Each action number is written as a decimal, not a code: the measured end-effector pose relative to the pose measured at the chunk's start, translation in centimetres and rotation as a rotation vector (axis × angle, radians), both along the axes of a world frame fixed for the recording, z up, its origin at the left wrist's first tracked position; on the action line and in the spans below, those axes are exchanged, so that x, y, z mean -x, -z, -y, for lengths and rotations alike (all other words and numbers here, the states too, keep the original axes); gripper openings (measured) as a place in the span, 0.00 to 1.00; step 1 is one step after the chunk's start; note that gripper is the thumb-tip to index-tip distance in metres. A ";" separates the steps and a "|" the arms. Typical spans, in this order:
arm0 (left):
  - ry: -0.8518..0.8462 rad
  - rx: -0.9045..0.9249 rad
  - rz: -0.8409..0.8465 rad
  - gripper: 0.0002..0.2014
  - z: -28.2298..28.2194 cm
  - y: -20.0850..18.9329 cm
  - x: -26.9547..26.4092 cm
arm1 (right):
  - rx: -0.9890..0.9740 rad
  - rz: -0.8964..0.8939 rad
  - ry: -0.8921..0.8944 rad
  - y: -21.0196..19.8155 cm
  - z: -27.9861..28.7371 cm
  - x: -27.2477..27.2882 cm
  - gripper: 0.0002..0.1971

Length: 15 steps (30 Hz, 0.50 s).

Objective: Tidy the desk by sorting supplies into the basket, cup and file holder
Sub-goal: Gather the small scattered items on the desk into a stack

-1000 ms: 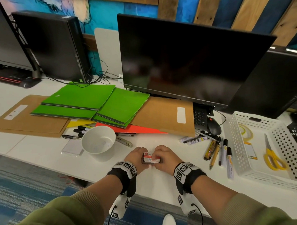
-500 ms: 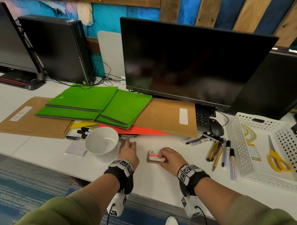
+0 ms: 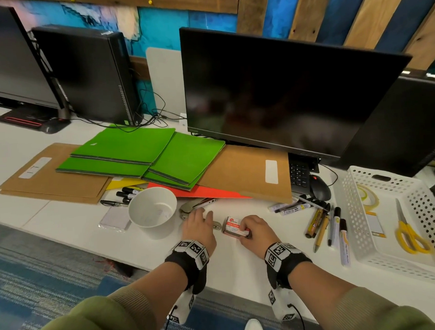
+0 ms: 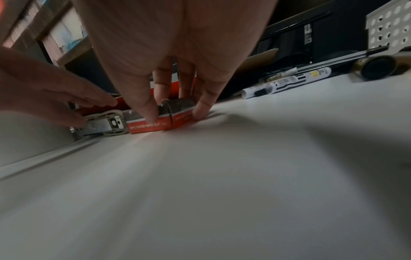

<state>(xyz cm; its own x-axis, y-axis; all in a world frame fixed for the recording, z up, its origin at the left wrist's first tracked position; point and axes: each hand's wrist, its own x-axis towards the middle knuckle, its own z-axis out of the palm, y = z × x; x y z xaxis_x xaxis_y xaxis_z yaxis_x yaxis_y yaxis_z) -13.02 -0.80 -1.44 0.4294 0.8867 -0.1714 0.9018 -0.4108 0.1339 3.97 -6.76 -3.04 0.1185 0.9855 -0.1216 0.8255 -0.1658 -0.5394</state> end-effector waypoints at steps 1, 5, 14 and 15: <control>-0.013 -0.008 -0.018 0.29 -0.2 0.0 0.2 | 0.001 0.000 0.005 0.1 0.1 -0.1 0.11; 0.039 0.016 -0.071 0.22 -0.7 0.1 0.5 | -0.008 -0.007 0.023 0.2 0.2 -0.3 0.09; -0.060 -0.022 0.025 0.37 -1.5 0.3 -0.1 | 0.052 -0.002 0.060 -0.3 0.0 -0.2 0.10; -0.055 -0.026 0.006 0.35 -1.5 0.3 -0.2 | 0.056 0.002 0.078 -0.3 0.0 -0.3 0.10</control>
<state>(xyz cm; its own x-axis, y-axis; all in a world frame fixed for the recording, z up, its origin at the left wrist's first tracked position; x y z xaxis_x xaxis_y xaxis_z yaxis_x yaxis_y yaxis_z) -12.78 0.73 -1.71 0.3810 0.9131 -0.1455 0.9223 -0.3642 0.1293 4.23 -6.75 -2.77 0.1949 0.9649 -0.1761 0.8102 -0.2596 -0.5255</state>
